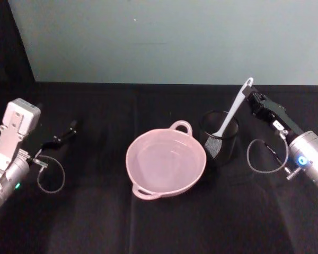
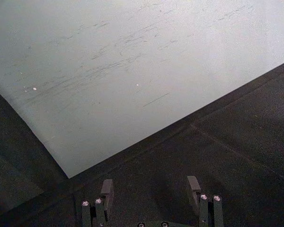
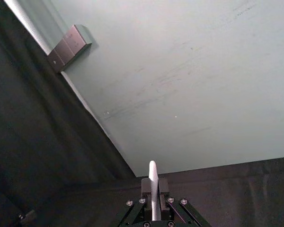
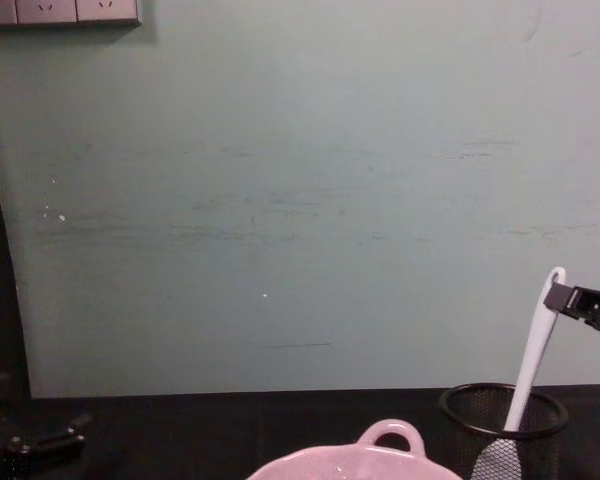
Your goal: Use the one hand to pick up the spoon and stir the clear water in the bowl.
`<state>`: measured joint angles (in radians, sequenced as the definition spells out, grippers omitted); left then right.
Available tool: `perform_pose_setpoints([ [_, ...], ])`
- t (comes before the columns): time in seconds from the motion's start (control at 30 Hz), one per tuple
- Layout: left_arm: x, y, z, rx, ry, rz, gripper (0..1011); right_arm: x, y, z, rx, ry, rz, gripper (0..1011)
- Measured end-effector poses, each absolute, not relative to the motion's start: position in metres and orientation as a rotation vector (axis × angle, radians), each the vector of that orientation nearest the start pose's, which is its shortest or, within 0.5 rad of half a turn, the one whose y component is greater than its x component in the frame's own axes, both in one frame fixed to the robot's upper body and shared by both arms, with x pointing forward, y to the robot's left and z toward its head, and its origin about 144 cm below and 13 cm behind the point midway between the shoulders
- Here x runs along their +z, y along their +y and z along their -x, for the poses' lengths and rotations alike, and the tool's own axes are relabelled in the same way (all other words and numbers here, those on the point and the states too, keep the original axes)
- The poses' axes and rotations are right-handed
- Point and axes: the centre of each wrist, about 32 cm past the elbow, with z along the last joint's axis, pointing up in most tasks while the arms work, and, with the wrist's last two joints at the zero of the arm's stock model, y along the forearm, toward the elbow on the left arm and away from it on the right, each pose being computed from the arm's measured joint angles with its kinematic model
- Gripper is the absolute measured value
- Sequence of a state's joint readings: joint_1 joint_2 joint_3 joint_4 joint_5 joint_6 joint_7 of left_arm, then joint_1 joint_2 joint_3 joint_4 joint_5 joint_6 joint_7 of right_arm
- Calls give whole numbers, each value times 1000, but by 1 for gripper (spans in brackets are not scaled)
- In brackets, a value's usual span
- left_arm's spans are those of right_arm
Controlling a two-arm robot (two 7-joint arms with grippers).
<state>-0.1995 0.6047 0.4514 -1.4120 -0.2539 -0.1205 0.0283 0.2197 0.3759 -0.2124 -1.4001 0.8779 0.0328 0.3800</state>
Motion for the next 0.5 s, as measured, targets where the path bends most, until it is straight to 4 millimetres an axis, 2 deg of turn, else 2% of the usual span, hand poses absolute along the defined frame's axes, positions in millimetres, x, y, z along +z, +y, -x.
perform_pose_setpoints([
  [0.5, 1140, 310, -489, 1248, -285, -304, 1011, 1153, -297, -519, -1023, 427, -400, 95],
])
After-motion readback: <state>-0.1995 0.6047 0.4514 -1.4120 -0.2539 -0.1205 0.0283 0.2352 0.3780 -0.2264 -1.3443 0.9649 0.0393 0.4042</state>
